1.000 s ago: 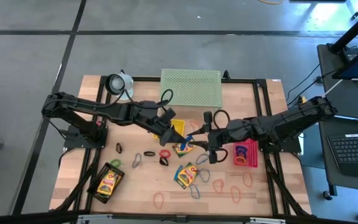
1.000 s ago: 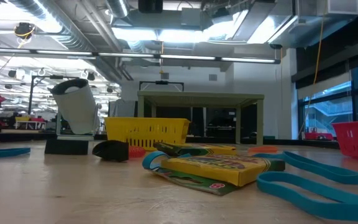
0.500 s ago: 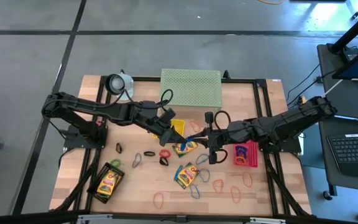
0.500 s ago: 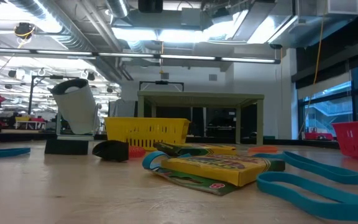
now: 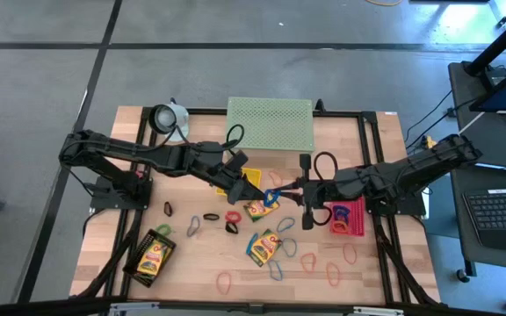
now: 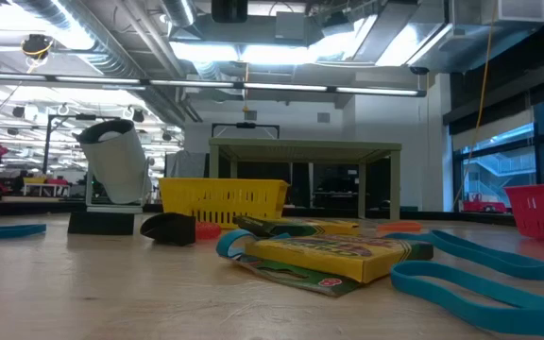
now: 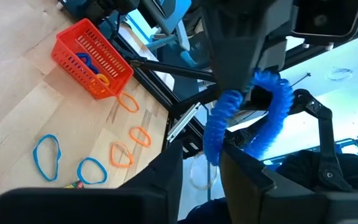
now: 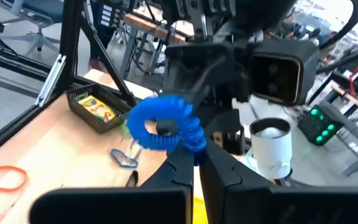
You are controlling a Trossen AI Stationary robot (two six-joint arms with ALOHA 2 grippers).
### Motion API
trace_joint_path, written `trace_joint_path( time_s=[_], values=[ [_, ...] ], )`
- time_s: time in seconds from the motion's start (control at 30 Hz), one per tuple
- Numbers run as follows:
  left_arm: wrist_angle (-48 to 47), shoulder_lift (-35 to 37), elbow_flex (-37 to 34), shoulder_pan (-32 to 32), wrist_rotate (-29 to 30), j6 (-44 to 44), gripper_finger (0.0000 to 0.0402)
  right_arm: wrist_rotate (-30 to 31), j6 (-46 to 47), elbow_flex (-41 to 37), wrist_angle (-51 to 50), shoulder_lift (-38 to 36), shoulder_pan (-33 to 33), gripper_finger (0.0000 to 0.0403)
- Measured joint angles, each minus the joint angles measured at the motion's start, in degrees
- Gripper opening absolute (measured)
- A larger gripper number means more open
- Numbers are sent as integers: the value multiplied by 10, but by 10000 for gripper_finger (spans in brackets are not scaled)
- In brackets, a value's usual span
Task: Pick & Place Office Desk Supplies
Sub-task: Put the blue spring keychain into the red bin
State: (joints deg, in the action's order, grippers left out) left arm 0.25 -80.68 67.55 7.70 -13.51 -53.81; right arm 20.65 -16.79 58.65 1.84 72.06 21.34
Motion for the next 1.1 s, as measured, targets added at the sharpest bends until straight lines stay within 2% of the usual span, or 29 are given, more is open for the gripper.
trace_joint_path(
  time_s=[0.23,0.47,0.63,0.8,0.97,1.1],
  values=[
    [12,0,0,0,-4,0,115,36,48,0,-65,-21,3,7],
    [12,2,0,0,-15,28,110,55,155,0,-175,-71,3,7],
    [-13,3,0,0,-2,56,101,55,306,0,-307,-117,3,7],
    [-100,3,0,7,41,104,84,49,472,0,-456,-156,3,7],
    [-162,3,0,26,86,160,64,-1,618,0,-567,-172,3,7],
    [-182,1,0,40,97,185,51,-44,712,0,-655,-171,15,7]
  ],
)
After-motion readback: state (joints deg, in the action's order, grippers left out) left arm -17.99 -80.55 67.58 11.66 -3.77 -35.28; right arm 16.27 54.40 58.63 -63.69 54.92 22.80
